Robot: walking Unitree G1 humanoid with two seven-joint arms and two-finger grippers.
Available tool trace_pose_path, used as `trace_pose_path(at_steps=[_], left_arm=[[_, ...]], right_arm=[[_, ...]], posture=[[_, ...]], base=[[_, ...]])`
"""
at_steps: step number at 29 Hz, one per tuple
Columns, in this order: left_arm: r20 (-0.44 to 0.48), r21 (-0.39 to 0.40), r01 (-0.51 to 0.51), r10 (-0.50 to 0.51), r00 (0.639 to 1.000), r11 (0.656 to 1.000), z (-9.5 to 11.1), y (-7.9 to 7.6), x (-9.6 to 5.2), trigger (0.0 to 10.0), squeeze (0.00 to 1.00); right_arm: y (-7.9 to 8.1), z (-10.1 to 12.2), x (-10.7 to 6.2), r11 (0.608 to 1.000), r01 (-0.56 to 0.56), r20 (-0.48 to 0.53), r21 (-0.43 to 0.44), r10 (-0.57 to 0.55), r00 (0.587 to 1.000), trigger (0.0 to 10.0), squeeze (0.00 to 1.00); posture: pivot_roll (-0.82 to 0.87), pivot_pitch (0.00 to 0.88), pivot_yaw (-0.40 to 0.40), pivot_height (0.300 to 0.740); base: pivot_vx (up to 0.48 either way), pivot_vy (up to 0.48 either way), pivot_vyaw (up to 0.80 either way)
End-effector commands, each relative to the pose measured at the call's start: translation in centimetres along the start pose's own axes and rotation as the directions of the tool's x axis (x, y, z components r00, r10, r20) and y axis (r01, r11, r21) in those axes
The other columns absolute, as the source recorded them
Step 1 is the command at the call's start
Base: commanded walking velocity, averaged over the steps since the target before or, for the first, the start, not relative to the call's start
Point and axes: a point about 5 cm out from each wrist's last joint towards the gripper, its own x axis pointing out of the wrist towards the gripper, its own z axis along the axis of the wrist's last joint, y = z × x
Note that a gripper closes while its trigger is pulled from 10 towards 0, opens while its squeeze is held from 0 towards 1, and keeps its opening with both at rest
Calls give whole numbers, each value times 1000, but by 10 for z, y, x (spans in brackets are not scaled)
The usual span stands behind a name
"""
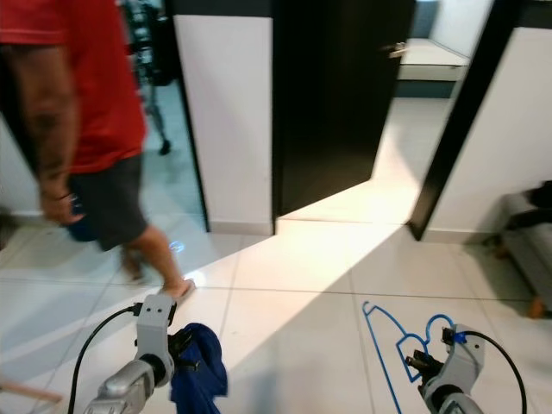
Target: Hang hanger
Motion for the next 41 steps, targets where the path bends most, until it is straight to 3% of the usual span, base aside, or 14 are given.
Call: trace_pose_path(at_steps=[1,20,26,29,30,31,32,33,34,35,38,39,40,41], left_arm=[[-9,8,-4,4,1000,1000,-4,3,-2,10000,0],[-8,9,-5,5,1000,1000,-4,6,-2,10000,0],[18,72,-15,14,1000,997,3,9,-1,10000,0],[173,168,-38,8,985,985,53,18,9,10000,0],[173,168,-38,8,985,985,53,18,9,10000,0],[294,241,-33,-41,955,970,99,18,13,10000,0],[294,241,-33,-41,955,970,99,18,13,10000,0],[369,295,-28,-87,925,955,131,16,14,10000,0],[403,314,-24,-111,909,949,147,14,14,10000,0],[403,314,-24,-111,909,949,147,14,14,10000,0],[456,344,-15,-153,877,939,173,8,15,10000,0],[475,356,-10,-171,863,934,182,5,14,10000,0],[510,375,-7,-199,837,927,199,-1,13,10000,0],[510,375,-7,-199,837,927,199,-1,13,10000,0]], right_arm=[[2,-3,0,1000,-4,1,11,4,1000,10000,0],[5,-3,1,1000,-23,-1,6,23,1000,10000,0],[9,-5,-1,997,-69,-4,-40,69,998,10000,0],[15,1,-6,966,-204,2,-160,207,978,10000,0],[15,1,-6,966,-204,2,-160,207,978,10000,0],[22,23,-12,928,-297,44,-225,314,948,10000,0],[22,23,-12,928,-297,44,-225,314,948,10000,0],[29,44,-16,896,-350,77,-274,383,921,10000,0],[36,58,-18,875,-383,100,-298,427,899,10000,0],[36,58,-18,875,-383,100,-298,427,899,10000,0],[51,80,-24,823,-449,128,-348,516,847,10000,0],[57,89,-27,796,-477,134,-372,555,821,10000,0],[71,101,-33,741,-530,133,-412,625,770,10000,0],[71,101,-33,741,-530,133,-412,625,770,10000,0]], posture=[[-51,0,-20,740],[-58,0,-11,740],[-70,0,-8,740],[-63,0,-10,740],[-63,0,-10,740],[-65,0,-6,740],[-65,0,-6,740],[-78,0,4,740],[-86,0,11,740],[-86,0,11,740],[-91,0,15,740],[-91,0,15,740],[-96,0,20,740],[-96,0,20,740]], base=[[0,0,-800],[0,0,-800],[0,0,-800],[0,0,-800],[0,0,-800],[0,0,-800],[0,0,-800],[0,0,-800],[0,0,-800],[0,0,-800],[0,0,-800],[0,0,-800],[0,0,-800],[0,0,-800]])
